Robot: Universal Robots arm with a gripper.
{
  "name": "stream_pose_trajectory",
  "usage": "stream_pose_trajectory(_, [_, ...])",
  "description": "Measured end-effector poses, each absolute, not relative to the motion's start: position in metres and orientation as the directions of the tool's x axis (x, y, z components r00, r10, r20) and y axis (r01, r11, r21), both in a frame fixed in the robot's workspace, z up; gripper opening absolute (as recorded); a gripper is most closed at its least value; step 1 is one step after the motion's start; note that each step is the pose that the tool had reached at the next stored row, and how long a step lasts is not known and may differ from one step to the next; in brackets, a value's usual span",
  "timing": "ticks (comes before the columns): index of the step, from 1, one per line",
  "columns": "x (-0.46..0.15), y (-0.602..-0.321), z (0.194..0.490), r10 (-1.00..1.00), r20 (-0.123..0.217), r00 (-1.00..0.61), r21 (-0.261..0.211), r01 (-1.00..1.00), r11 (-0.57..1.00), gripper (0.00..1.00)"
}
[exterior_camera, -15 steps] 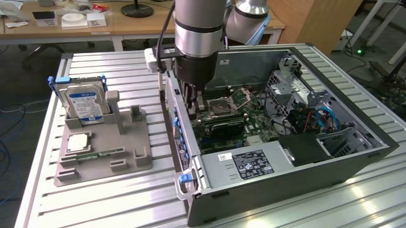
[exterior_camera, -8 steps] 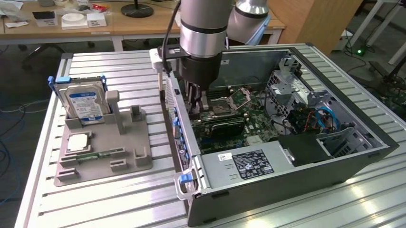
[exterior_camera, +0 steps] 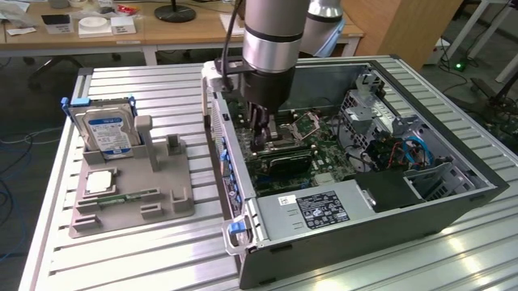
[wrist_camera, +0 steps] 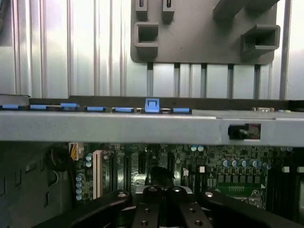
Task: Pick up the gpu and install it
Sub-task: 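Press down on the gpu until it lock into place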
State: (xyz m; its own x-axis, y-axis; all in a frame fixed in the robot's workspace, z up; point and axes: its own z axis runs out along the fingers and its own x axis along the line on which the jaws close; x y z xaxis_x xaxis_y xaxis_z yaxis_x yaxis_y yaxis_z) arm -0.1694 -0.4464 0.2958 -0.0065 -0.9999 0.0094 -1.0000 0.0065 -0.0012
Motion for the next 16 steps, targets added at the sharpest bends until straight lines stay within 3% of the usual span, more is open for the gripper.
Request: stream_pose_trajectory(16, [-0.111,-0.446,0.294,-1.000,0.008,-0.007,-0.001,-1.000,0.007,0.11])
